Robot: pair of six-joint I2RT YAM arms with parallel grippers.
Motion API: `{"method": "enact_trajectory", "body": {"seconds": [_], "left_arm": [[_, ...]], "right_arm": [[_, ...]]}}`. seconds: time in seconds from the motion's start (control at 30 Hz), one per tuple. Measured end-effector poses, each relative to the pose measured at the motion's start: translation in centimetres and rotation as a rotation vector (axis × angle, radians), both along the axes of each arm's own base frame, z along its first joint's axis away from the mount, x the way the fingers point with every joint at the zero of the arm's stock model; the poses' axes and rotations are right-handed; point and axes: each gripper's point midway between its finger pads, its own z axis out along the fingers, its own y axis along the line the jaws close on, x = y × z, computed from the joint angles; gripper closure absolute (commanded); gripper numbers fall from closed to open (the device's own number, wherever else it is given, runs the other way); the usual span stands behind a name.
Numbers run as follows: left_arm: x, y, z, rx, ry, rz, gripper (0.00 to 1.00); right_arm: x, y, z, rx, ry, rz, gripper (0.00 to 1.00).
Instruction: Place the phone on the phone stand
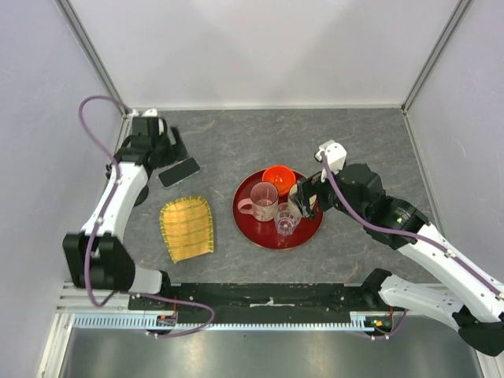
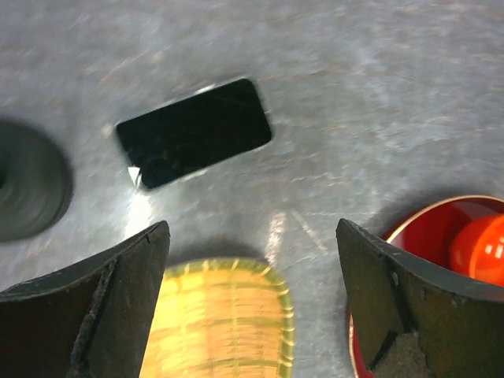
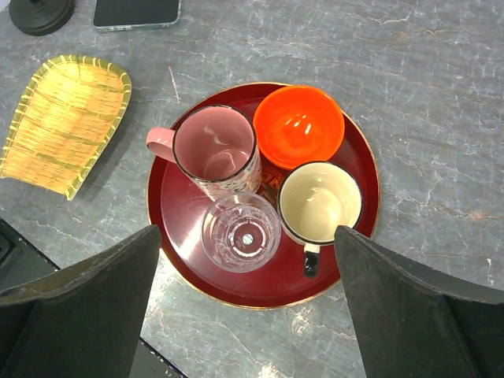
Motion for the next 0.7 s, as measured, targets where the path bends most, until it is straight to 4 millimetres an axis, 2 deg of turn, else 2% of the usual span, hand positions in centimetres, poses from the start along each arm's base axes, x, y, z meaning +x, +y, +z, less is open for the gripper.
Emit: {"method": "enact_trajectory", "body": {"seconds": [0.1,0.3,0.37,0.43,0.57,0.7], "left_arm": [[-3.6,2.7,-0.2,0.041,-0.006,0.152,0.05],[-8.1,8.9,3.8,0.06,-0.138,0.494,0.04],[-9.2,10.8,4.0,0.05,-0.143,0.605,0.08],[-10.0,12.7,3.1,0.02,-0.127,0.702,0.15],[-11.3,15.7,-0.4,-0.05,-0.037,0.852,0.26],[-11.1,16.1,-2.8,-0.088,0.035,0.88,0.27]], "right_arm": [[-0.2,0.1,-0.2,-0.001,0.007,0.011,0.02],[-0.3,0.3,-0.3,0.0,0.011,0.022,0.02],[-0.4,0.4,-0.3,0.003,0.013,0.031,0.02],[-0.4,0.4,-0.3,0.003,0.015,0.034,0.02],[-0.5,0.4,-0.5,0.002,0.017,0.035,0.02],[-0.7,0.2,-0.7,0.003,0.016,0.034,0.02]]}}
